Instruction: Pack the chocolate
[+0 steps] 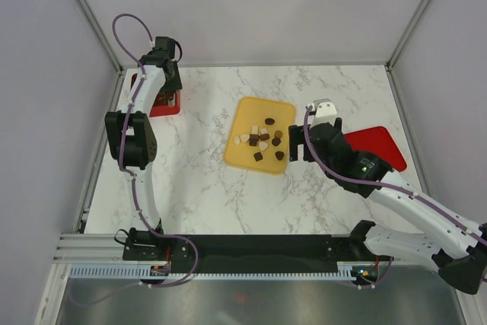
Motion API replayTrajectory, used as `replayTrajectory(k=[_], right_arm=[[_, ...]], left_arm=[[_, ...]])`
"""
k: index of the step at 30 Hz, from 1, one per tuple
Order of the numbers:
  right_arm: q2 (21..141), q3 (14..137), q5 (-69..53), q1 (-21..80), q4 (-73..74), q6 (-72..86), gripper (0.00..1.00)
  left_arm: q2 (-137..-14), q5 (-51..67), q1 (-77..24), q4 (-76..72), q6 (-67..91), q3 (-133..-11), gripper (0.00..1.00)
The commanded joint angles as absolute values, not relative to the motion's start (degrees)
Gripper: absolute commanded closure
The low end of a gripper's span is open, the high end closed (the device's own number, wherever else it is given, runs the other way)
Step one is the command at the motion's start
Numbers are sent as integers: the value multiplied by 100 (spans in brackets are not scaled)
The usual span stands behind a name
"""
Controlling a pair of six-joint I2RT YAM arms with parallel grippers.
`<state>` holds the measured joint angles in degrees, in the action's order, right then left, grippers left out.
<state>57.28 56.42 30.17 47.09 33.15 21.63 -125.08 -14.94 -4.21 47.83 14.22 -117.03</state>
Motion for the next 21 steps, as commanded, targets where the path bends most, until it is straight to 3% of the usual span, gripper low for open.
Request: replayTrajectory(k=[1,10,17,21], right_arm=[[5599,5766,3190,4711,3173,2118,4],[5546,5976,3243,4711,3392,2162,4],[5274,6135,3401,4711,3831,2258,4],[5116,6170,3437,4720,4016,2311,4]], left_arm=[[-12173,-1644,-396,4641,1081,-11856,52],[-11216,-1240,-580,4658,1046,-11664,52],[-9845,-923,-1440,4658,1133,-10111,51],[-9089,-914,-2519,4649,1169,-9178,48]])
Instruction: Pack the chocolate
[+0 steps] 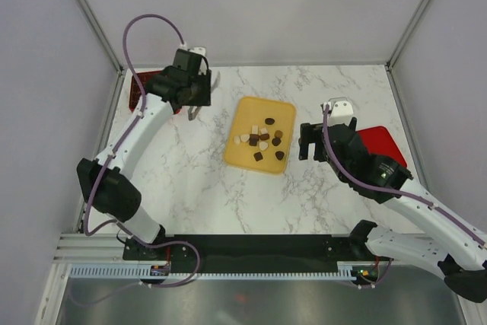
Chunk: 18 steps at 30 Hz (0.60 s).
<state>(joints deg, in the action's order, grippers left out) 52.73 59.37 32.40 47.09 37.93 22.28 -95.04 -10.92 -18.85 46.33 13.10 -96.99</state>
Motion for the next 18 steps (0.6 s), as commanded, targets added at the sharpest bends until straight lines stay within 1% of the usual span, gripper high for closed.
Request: replayTrajectory(k=[1,5,9,11,13,18], right_arm=[[5089,6179,3445,4720,4069,2320,4],[4984,6161,3410,4711,4148,2391,4],[4966,6152,3340,4720,4210,2469,4],[4905,6144,3331,4711,4245,2487,4],[4861,6117,3340,4711,4245,2496,4],[4799,6091,3340,4711,4280,2505,4]], left_arm=[[-8957,-914,-2696,4649,1195,-9010,48],[-8351,-633,-3374,4614,1668,-8184,46],[-8087,-896,-4024,4667,2038,-7683,46],[-8007,-896,-4113,4667,2039,-7375,46],[-7963,-949,-4218,4667,2390,-7129,47],[-7981,-1247,-4464,4834,2628,-6996,47]])
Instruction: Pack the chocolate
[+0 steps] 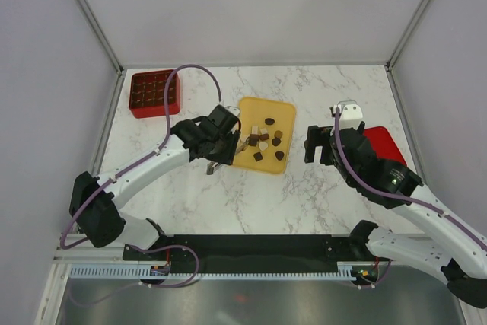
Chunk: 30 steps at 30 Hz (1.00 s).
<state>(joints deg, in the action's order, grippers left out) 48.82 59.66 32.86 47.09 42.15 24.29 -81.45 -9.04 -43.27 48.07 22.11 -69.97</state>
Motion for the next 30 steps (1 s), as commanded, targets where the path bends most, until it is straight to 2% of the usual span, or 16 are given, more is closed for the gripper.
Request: replayTrajectory(k=[1,13,30], right_arm=[[4799,6091,3340,4711,4289,2505,4],[4773,6056,3410,4711,4289,2514,4],[4772,5985,3560,4720,4263,2426,4]], left_arm=[[-7963,-1318,-4500,4851,2645,-6987,47],[-8419,-1802,-4535,4922,2786,-7031,48],[-9158,-1749,-4535,4755,2663,-7400,51]])
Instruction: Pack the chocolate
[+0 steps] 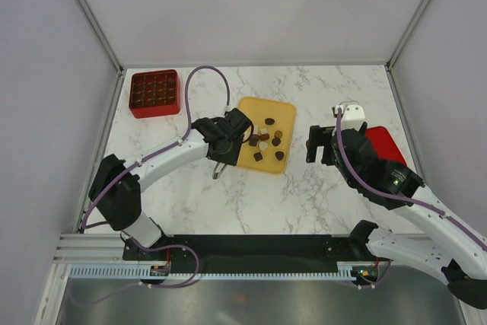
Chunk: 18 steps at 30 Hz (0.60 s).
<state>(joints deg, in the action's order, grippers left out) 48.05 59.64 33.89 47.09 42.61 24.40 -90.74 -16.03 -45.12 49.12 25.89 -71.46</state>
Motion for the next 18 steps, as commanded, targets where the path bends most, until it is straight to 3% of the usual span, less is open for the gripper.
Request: replayTrajectory(k=[1,18], right_arm=[[4772,5985,3560,4711,4254,2426,4],[4702,5976,3551,4711,4228,2426,4]], left_arm=[[-9193,-1749,-4535,4755,2663,-7400,51],[-9159,-1600,-4526,4843,2654,-7532,59]])
